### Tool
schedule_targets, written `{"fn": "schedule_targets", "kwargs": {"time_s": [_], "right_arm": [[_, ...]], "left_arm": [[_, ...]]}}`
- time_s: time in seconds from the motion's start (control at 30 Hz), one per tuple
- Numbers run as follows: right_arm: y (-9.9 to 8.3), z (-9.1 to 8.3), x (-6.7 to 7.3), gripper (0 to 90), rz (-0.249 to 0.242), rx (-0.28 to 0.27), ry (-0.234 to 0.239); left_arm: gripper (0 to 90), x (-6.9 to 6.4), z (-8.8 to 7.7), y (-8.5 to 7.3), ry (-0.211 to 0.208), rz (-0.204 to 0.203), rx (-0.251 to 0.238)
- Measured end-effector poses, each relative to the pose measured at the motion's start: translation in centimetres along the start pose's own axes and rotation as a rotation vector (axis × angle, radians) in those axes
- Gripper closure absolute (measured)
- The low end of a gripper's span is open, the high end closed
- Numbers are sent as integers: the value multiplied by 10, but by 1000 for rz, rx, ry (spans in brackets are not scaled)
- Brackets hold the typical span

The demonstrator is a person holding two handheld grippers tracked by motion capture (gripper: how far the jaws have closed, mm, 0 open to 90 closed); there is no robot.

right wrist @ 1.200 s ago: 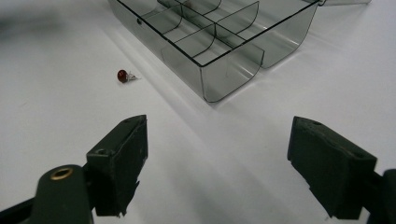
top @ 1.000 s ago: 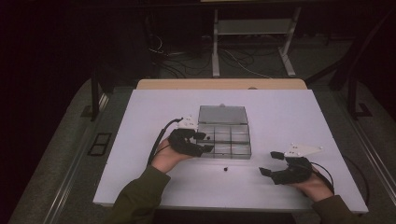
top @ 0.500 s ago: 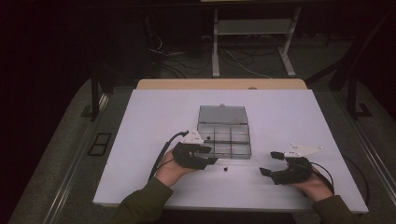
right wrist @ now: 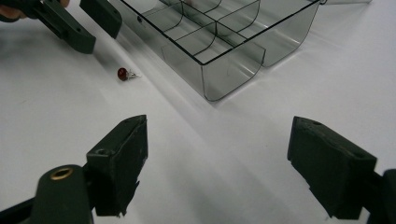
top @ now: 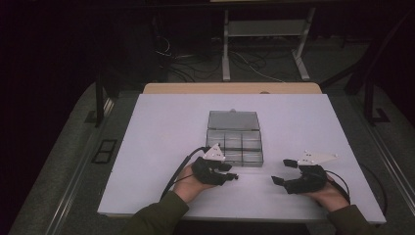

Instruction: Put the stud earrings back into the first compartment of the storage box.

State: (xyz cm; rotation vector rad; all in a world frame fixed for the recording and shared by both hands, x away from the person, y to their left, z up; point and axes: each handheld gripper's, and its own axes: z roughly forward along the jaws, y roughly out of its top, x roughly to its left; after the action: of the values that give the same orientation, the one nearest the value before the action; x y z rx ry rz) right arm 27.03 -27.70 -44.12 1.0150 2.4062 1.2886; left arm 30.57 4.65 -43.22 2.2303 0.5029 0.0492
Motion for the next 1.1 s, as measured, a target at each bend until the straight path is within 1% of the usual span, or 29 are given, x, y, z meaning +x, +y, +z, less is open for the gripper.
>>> {"fn": "schedule_targets", "kwargs": {"time_s": [0.03,0.1,0.2,0.57,0.73,0.9,0.97,1.1], "right_arm": [[0,0,0,196,1,0,0],[0,0,0,196,1,1,0],[0,1,0,196,-1,2,1],[0,0,0,196,2,5,1],[0,1,0,196,-1,3,1],[0,1,0,196,-1,1,1],[0,1,0,196,-1,-1,0],[0,1,0,196,-2,3,1]], "left_arm": [[624,0,2,0,-3,4,7],[633,-1,6,0,1,-5,1],[641,-1,12,1,-4,-11,5],[668,-1,28,1,-2,3,25],[699,-2,30,0,7,20,34],[756,-1,30,0,21,42,33],[776,-1,31,-1,22,39,27],[785,0,31,-1,19,41,26]]}}
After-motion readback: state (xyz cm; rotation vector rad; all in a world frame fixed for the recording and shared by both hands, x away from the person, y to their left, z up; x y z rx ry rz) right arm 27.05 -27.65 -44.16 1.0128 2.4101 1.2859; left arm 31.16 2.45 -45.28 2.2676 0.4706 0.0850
